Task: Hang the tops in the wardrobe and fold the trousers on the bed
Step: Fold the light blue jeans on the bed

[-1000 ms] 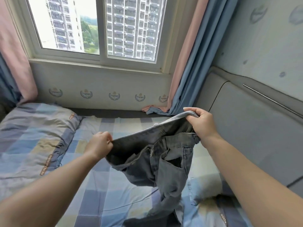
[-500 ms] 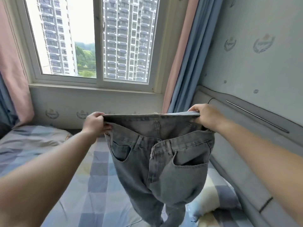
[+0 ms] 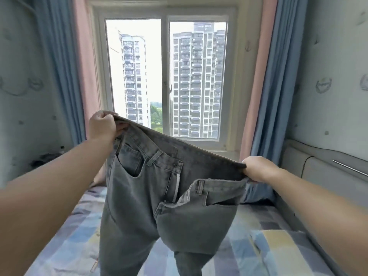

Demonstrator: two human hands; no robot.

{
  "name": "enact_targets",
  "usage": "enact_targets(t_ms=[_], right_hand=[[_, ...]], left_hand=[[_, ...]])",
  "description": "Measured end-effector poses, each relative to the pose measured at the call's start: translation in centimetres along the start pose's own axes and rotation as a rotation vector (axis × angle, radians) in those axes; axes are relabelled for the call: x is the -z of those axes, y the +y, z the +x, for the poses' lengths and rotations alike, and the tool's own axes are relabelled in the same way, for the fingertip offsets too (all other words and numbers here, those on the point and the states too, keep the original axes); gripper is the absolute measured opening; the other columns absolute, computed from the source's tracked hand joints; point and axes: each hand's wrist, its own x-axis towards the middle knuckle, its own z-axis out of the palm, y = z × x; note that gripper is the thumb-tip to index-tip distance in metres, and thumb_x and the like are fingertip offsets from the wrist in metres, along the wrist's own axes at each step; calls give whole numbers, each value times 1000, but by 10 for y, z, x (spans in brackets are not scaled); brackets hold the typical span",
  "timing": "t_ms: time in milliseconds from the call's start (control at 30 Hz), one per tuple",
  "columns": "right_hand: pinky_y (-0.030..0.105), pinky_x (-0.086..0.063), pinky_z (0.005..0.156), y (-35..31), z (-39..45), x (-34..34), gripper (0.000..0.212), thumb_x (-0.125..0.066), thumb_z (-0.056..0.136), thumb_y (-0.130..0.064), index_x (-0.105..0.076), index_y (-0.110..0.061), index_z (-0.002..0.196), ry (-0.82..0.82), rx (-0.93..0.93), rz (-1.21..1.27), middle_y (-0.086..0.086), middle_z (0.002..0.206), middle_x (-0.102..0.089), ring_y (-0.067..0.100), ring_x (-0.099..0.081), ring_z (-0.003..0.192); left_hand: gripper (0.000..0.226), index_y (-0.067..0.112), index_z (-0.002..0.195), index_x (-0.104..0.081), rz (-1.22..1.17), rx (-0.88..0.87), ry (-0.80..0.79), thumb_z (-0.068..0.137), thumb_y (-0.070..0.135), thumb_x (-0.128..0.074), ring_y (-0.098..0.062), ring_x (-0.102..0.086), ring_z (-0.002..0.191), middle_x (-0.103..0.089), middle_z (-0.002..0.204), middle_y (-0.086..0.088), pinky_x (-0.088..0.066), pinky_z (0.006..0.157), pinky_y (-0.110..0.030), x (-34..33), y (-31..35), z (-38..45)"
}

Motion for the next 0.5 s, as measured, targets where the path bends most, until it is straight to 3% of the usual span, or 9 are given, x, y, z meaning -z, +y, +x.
enact_targets(t_ms=[100,167,233,333,433,500], right_hand=[[21,-53,46,-26,11,14,26,-36,95,-6,-62,-6,102,-68,-51,741,11,75,-70,14,-65,49],[26,-56,47,-39,18,30,28,-34,97,-7,-58,-7,112,-59,-38,1056,13,85,-71,14,-69,57],[30,-56,56,-50,21,52,29,-33,99,-9,-56,-7,116,-46,22,1283,12,91,-72,19,-72,73],[32,-50,72,-62,21,93,30,-30,98,-6,-52,-7,119,1,159,1506,12,95,-71,18,-69,80],[20,-41,54,-68,15,137,27,-33,93,1,-54,-9,107,108,271,1589,12,97,-67,16,-66,76],[23,-41,53,-68,12,169,21,-39,91,1,-53,-15,93,205,317,1560,13,99,-65,20,-63,80]], left_hand=[[24,16,86,-52,2,-41,59,96,9,-32,-10,-69,56,-65,83,-7,-58,62,-29,20,29,-2],[15,14,93,-53,3,-56,75,97,14,-38,-8,-70,60,-67,91,-8,-57,58,-26,32,47,-3],[15,15,87,-53,0,-90,78,97,14,-42,-8,-69,67,-67,91,-6,-56,62,-23,35,68,-9],[18,21,80,-52,-23,-189,76,96,12,-49,-8,-66,80,-65,86,-1,-53,82,-25,26,103,-22],[9,23,83,-61,61,-304,47,87,16,-65,-16,-67,90,-68,91,-2,-52,91,-33,12,137,-30],[15,22,93,-67,163,-401,64,80,22,-73,-22,-66,95,-69,97,-4,-52,93,-40,3,160,-31]])
